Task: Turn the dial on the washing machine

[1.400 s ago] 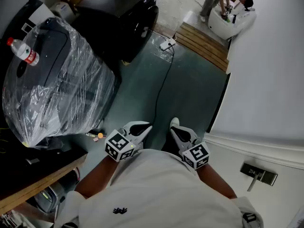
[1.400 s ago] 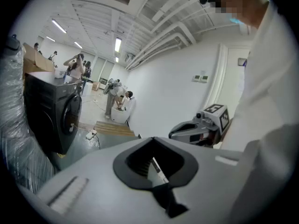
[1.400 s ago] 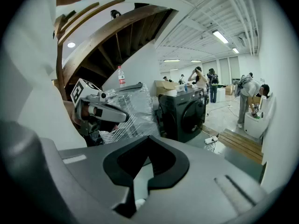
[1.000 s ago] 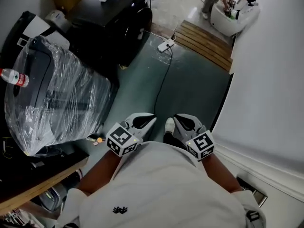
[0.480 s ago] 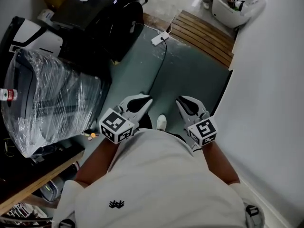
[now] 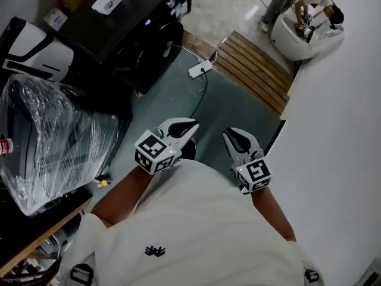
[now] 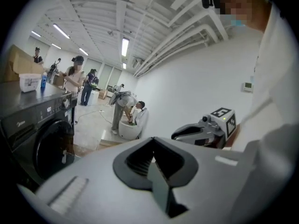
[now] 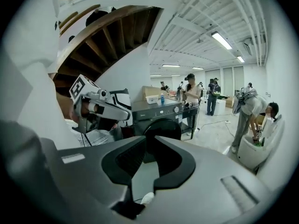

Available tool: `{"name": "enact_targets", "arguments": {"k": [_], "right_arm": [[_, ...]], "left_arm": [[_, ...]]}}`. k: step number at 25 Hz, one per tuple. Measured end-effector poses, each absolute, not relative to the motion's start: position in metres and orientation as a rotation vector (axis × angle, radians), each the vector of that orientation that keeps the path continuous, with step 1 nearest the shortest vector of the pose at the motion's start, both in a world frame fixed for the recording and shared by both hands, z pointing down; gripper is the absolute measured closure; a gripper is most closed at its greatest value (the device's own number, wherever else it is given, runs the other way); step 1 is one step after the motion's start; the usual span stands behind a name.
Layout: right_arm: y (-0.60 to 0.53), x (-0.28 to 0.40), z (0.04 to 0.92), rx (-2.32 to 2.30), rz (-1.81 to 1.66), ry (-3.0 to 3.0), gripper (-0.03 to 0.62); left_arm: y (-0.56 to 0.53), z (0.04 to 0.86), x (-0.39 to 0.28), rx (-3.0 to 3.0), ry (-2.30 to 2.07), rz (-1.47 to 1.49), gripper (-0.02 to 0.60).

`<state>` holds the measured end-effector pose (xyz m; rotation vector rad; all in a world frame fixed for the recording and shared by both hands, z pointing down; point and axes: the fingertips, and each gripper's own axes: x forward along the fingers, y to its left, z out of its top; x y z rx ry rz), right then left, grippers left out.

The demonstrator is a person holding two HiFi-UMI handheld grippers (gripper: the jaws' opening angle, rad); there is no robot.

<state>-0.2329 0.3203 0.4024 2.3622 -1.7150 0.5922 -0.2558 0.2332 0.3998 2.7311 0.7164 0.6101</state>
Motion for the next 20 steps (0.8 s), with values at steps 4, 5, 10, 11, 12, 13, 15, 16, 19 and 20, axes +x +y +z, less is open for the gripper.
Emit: {"name": "enact_targets", "arguments": {"k": [4,5,10,11,12,13,15,16,19,20], "right_arm": [[0.28,-0.158,0.402,2.267,0.595,-1.706,0.565],[0.268,-0.141,0.403,2.251,0.591,-1.702,0.557],[0.198,-0.077,0.397,2.214,0.503,-1.749,0.525],[0.183,-0.067,0.397,2.19,0.488,-1.769,0.525],[0.169,-0.056,0.398,2.166,0.475,-1.79,0.525],[0.153,-0.045,0.399,2.141,0.465,-1.812,0.525],[0.124,-0.023,0.404,2.087,0.446,-1.854,0.525],[0.109,-0.012,0.408,2.057,0.435,-1.876,0.525],[0.067,0.023,0.421,1.952,0.408,-1.944,0.524],[0.054,0.036,0.427,1.915,0.404,-1.967,0.516]], "left_arm": [[0.199,0.385,-0.186,2.743,0.713,0.54,0.526],[0.189,0.384,-0.172,2.737,0.702,0.532,0.526],[0.137,0.37,-0.137,2.798,0.582,0.503,0.526],[0.126,0.368,-0.135,2.81,0.541,0.49,0.526],[0.114,0.369,-0.133,2.819,0.492,0.485,0.526],[0.101,0.372,-0.13,2.823,0.436,0.487,0.526],[0.076,0.38,-0.125,2.812,0.313,0.494,0.526],[0.065,0.383,-0.123,2.802,0.253,0.49,0.526],[0.039,0.388,-0.109,2.787,0.092,0.471,0.526],[0.033,0.391,-0.102,2.786,0.045,0.471,0.526]]}}
